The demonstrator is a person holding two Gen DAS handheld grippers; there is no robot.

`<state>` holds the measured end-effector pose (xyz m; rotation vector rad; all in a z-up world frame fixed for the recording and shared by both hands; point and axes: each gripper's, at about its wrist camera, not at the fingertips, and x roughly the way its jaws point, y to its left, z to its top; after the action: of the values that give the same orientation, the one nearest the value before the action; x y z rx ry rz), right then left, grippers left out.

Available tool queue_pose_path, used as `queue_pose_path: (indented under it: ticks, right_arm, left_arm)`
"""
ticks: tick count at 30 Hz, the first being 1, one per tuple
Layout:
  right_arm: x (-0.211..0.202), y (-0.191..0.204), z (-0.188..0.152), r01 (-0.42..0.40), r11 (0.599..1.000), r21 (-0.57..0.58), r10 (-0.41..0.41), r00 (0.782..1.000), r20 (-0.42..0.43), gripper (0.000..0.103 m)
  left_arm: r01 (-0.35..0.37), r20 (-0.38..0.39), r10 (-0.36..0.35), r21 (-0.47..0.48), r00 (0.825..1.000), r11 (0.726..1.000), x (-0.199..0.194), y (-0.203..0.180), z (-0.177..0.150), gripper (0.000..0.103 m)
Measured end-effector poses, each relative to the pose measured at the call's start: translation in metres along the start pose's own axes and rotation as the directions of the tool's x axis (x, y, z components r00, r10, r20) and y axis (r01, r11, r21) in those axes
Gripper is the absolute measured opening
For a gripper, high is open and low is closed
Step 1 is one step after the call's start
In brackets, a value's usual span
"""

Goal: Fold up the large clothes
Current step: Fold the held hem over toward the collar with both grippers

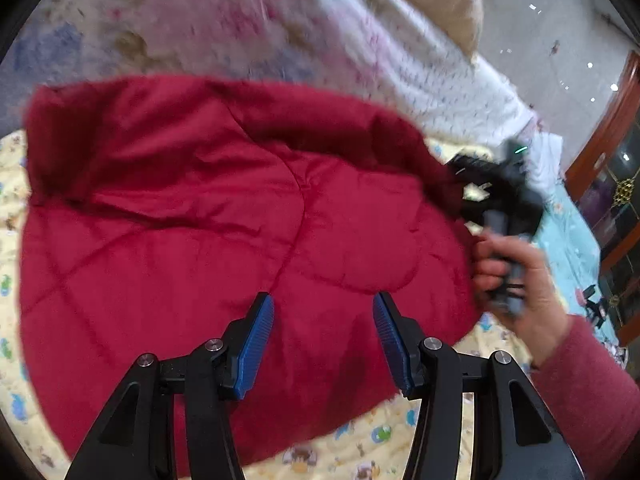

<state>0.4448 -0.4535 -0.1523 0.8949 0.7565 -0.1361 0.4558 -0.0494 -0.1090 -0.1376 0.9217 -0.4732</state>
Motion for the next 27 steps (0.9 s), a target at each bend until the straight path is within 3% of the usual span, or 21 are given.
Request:
queue_pose_path:
  ticks: [5, 11, 14, 15, 17, 20, 23, 27]
  right_arm:
    - [-0.049, 0.021, -0.003, -0.088, 0.995, -0.044, 0.090, 0.995, 0.041, 0.052]
    - [-0.100, 0.062, -0.043, -0.078, 0.953, -0.294, 0.114, 0.987, 0.109, 0.078]
    - [-0.079, 0.087, -0.070, 0.035, 0.861, -0.507, -0.016, 0.999, 0.042, 0.079]
    - [-0.065, 0.094, -0.079, 0.069, 0.814, -0.576, -0.070, 0.997, 0.021, 0.079]
    - [-0.034, 0.104, -0.092, 0.110, 0.730, -0.674, -0.166, 0.986, -0.019, 0.079]
    - [0.001, 0.105, -0.092, 0.181, 0.658, -0.731, -0.272, 0.962, -0.007, 0.077]
    - [0.021, 0.094, -0.075, 0.241, 0.664, -0.708, -0.314, 0.949, 0.029, 0.077]
    - [0.038, 0.075, -0.049, 0.261, 0.725, -0.637, -0.322, 0.947, 0.021, 0.084]
  left_arm:
    - [-0.103, 0.006, 0.103, -0.002, 0.995, 0.995, 0.025, 0.013, 0.000, 0.045]
    - [-0.129, 0.023, 0.130, -0.047, 0.991, 0.991, 0.029, 0.024, -0.004, 0.041]
    - [-0.134, 0.014, 0.134, -0.053, 0.991, 0.990, 0.026, 0.027, -0.004, 0.041]
    - [-0.134, 0.013, 0.135, -0.053, 0.991, 0.990, 0.025, 0.028, -0.005, 0.041]
    - [-0.134, 0.008, 0.135, -0.058, 0.991, 0.989, 0.026, 0.023, -0.005, 0.039]
    - [-0.138, -0.002, 0.138, -0.065, 0.990, 0.988, 0.028, 0.024, 0.002, 0.032]
    - [-0.161, 0.000, 0.161, -0.068, 0.987, 0.985, 0.035, 0.032, 0.020, 0.027]
    - [-0.215, 0.013, 0.218, -0.111, 0.976, 0.970, 0.027, 0.059, 0.037, 0.027]
